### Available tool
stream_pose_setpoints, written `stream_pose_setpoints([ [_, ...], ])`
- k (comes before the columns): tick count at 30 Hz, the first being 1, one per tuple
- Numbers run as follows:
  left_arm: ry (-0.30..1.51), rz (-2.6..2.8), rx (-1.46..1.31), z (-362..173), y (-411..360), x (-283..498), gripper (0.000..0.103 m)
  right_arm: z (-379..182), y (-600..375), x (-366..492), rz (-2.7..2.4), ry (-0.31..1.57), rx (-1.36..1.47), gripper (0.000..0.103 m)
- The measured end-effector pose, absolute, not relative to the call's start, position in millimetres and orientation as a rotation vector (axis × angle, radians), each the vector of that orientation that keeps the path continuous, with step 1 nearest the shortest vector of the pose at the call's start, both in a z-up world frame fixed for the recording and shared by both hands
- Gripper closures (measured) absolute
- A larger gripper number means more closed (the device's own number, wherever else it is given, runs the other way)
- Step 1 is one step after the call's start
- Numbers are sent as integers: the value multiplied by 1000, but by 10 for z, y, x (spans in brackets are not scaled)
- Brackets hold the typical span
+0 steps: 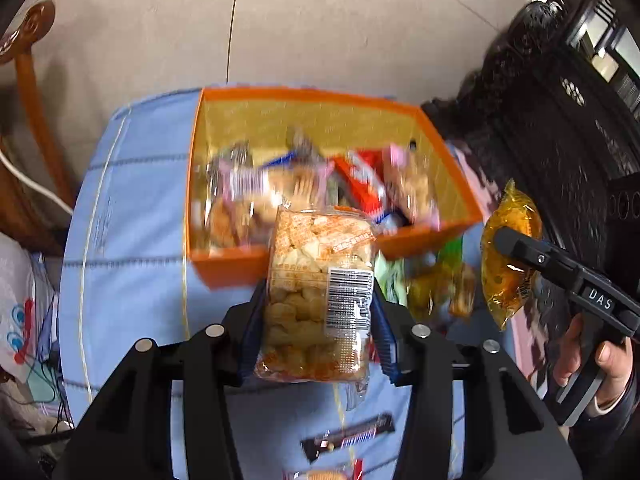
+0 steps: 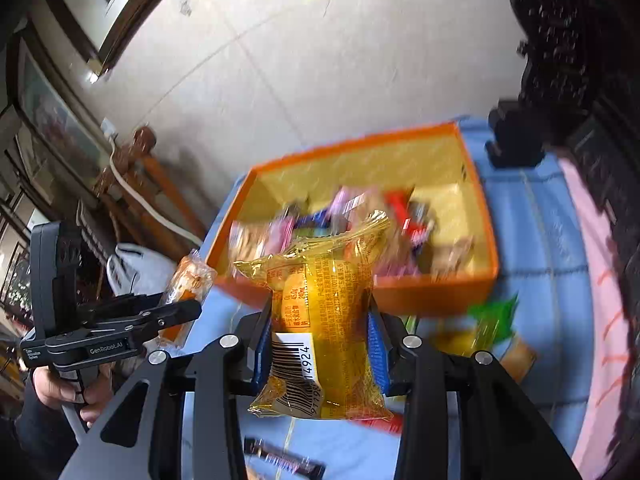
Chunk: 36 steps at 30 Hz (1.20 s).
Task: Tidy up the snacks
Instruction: 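Carry both packs into the orange box and open both tools, then move both tools back over the remaining snacks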
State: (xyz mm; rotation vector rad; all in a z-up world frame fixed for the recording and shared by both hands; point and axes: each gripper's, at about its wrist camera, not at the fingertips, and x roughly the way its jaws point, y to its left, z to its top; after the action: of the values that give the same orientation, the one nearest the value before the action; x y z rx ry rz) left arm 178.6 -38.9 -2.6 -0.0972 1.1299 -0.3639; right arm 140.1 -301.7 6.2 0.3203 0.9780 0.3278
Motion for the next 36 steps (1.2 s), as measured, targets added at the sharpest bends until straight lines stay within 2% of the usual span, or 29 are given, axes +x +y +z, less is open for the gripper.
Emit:
stream_pose_setpoints([
  [10, 1132, -329, -114, -30, -567, 2581, 57, 20, -3182, 2162, 199, 946, 215, 63],
  [18, 1168, -310, -123, -228, -707, 2951, 57, -225, -3208, 2402, 134, 969, 130, 62],
  [19, 1169, -303, -126, -243, -709, 2974, 53, -240, -3229, 2412, 120, 967, 136, 59],
  [20, 1167, -281, -131, -259, -707, 3010, 29, -258, -3262, 2406, 100, 970, 148, 50],
  [21, 1159, -260, -125, -249, -712, 3019, 12, -258, -3294, 2392, 81, 965, 162, 45],
  [22, 1134, -236, -117, -217, -706, 3013, 4, -248, -3346, 2354, 69, 948, 190, 44],
  [24, 1085, -233, -113, -154, -692, 2970, 4, -255, -3411, 2296, 70, 943, 224, 43],
  [36, 1120, -222, -135, -76, -451, 2437, 4, -350, -3576, 1481, 36, 1019, 264, 41],
])
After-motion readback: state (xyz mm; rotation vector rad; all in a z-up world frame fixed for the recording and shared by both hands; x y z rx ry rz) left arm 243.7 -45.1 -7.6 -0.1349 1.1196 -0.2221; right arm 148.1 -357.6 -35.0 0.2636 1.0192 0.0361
